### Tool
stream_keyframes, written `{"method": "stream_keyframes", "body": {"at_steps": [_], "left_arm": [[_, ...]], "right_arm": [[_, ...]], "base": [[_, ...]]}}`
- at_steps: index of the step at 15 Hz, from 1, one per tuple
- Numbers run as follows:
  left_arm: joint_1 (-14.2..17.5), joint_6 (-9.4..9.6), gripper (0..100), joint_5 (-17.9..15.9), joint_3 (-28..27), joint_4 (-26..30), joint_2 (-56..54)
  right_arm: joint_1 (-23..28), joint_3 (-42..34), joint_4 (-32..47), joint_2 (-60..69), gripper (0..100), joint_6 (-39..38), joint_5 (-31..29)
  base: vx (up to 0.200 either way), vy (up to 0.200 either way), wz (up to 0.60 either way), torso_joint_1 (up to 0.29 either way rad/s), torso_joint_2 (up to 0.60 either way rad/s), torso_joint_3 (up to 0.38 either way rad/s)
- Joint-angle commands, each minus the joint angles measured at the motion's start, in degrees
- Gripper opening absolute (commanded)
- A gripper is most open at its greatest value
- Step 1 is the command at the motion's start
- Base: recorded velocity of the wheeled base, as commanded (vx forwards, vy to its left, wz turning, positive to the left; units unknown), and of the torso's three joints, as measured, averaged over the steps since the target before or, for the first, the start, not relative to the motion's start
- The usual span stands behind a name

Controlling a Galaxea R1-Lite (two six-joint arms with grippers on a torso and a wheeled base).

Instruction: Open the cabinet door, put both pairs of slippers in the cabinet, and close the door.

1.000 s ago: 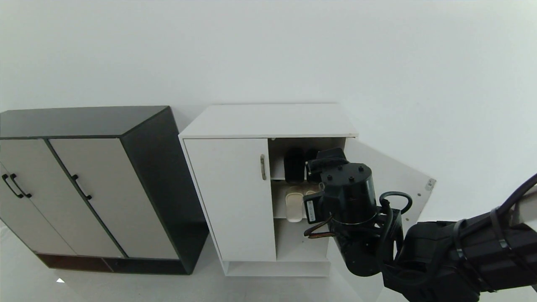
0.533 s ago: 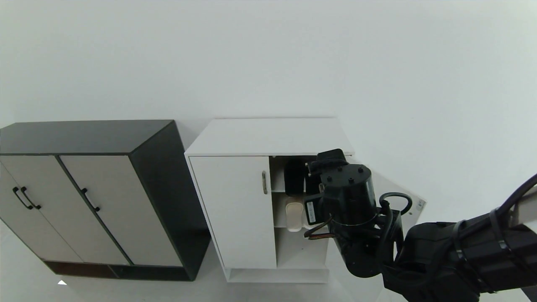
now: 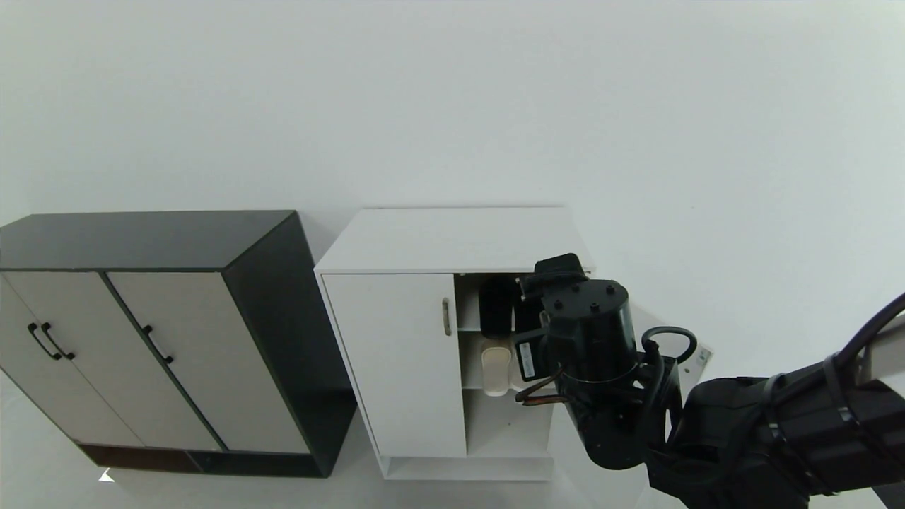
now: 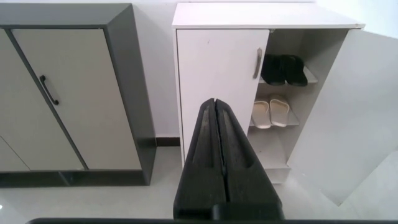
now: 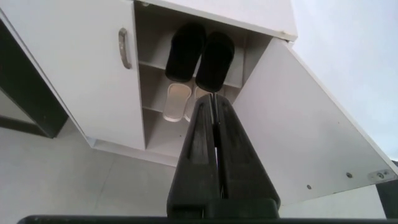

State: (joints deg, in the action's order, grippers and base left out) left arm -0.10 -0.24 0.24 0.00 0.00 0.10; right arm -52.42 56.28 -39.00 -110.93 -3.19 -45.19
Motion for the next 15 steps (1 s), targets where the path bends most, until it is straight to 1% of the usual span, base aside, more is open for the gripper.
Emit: {"method": "stream_keyframes", "body": {"at_steps": [1, 3, 8, 11, 13, 15], "left_arm": [[0.0, -0.02, 0, 0.0, 0.0, 0.0, 0.0], [0.0, -0.02, 0, 0.0, 0.0, 0.0, 0.0], [0.0, -0.11, 0, 0.0, 0.0, 0.0, 0.0], [0.0, -0.02, 0, 0.0, 0.0, 0.0, 0.0], [0.0, -0.02, 0, 0.0, 0.0, 0.0, 0.0], [0.0, -0.02, 0, 0.1, 0.0, 0.0, 0.0]], "right_arm": [[-0.1, 0.0, 0.0, -0.3, 0, 0.0, 0.0], [-0.1, 0.0, 0.0, -0.5, 0, 0.0, 0.0], [0.3, 0.1, -0.5, -1.2, 0, 0.0, 0.0], [1.4, 0.1, -0.5, -1.3, 0, 0.1, 0.0], [3.5, 0.6, -0.6, -1.3, 0, 0.6, 0.8], [6.6, 1.2, -3.2, -1.2, 0, 1.5, 4.3]], "base": [[0.0, 0.0, 0.0, 0.0, 0.0, 0.0], [0.0, 0.0, 0.0, 0.0, 0.0, 0.0], [0.0, 0.0, -0.6, 0.003, 0.0, 0.002], [0.0, 0.0, -0.6, 0.006, 0.0, -0.001], [0.0, 0.0, 0.0, 0.0, 0.0, 0.0], [0.0, 0.0, 0.0, 0.0, 0.0, 0.0]]}}
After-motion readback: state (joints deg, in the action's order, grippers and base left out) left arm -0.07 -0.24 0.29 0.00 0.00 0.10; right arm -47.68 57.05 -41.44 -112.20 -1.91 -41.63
